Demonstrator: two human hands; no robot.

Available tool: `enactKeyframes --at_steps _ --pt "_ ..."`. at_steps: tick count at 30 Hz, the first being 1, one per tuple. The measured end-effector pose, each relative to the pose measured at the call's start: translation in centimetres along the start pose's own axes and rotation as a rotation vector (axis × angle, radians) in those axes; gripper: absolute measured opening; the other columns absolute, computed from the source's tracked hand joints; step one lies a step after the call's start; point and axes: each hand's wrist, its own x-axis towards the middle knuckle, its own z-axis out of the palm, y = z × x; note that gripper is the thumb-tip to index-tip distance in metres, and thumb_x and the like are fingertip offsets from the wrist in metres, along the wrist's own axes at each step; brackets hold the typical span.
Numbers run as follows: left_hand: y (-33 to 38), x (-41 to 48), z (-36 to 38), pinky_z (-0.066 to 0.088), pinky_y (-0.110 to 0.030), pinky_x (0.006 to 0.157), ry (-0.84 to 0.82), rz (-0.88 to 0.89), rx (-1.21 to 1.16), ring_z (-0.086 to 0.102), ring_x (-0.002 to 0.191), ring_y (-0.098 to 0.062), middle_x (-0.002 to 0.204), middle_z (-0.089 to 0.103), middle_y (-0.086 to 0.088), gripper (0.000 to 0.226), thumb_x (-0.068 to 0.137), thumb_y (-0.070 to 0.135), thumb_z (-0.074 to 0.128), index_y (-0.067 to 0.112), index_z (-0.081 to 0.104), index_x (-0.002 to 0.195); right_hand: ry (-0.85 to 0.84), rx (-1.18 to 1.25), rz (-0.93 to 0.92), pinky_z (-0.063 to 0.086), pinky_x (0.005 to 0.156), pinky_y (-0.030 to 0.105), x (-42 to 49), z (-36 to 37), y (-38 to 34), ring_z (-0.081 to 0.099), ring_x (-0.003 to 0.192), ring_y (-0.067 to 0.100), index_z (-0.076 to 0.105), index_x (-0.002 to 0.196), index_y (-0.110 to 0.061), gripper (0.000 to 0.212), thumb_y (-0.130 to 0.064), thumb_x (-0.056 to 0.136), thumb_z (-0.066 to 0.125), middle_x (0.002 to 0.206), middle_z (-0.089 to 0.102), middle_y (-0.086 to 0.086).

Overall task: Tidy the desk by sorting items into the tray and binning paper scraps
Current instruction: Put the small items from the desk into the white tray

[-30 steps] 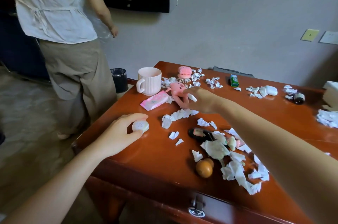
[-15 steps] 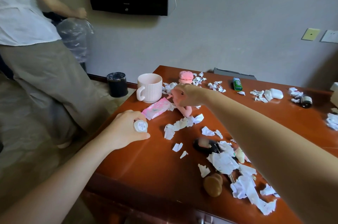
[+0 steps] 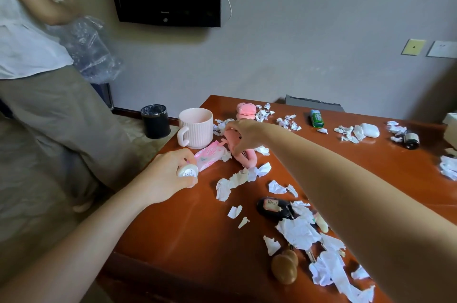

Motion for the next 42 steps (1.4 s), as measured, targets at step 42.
enactKeyframes --at_steps 42 --pt "41.0 2.6 15.3 0.047 -0.022 0.067 -0.106 0.662 -0.243 0.057 0.090 -0.015 0.102 0.060 0.000 0.009 0.088 0.020 0.061 0.023 0.056 0.094 0.653 -0.070 0.573 0.053 0.075 0.028 -40.8 -10.9 24.1 0.054 0.099 0.021 0.040 0.132 -0.029 0.067 -0.027 0.075 0.074 0.122 0.049 0.002"
